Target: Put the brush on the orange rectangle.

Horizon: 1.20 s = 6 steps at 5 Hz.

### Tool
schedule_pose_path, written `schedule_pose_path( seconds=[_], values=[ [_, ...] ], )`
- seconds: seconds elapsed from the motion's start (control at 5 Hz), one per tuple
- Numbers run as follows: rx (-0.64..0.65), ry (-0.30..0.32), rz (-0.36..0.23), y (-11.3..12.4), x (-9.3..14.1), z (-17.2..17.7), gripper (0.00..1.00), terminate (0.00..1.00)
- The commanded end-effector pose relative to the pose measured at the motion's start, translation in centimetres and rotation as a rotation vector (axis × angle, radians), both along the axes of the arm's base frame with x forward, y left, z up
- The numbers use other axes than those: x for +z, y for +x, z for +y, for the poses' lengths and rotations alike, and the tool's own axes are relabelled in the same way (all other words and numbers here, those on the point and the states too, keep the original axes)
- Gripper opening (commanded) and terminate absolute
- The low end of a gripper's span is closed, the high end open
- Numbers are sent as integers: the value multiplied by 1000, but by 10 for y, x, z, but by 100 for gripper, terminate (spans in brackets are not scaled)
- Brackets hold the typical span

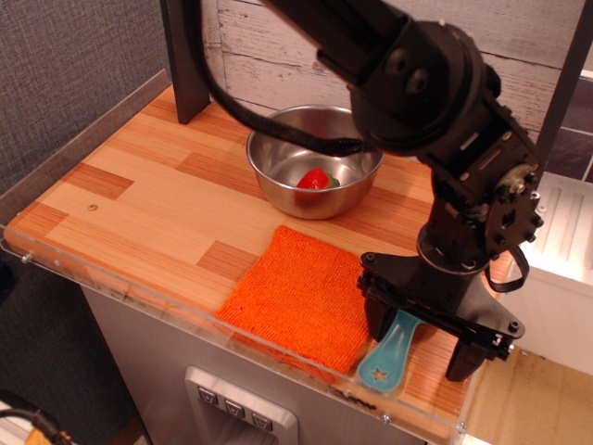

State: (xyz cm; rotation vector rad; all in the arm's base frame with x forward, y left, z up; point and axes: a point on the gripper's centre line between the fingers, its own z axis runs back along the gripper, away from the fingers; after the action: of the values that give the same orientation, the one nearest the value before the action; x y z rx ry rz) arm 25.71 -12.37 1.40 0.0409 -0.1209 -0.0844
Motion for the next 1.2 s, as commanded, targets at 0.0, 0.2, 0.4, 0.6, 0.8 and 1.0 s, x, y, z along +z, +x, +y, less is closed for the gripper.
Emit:
schedule_pose_path(
  seconds=[0.0, 0.2, 0.4, 0.6, 0.8, 1.0],
  values=[
    [1, -49, -28, 11, 14, 4, 0, 0],
    [-16, -68, -25, 14, 22, 7, 0, 0],
    [-23, -83, -23, 17, 29, 11, 0, 0],
    [-21, -101, -21, 21, 33, 16, 0, 0],
    [-20, -96, -18, 25, 39, 19, 100, 0],
    [-10, -109, -12, 26, 38, 18, 100, 0]
  ],
)
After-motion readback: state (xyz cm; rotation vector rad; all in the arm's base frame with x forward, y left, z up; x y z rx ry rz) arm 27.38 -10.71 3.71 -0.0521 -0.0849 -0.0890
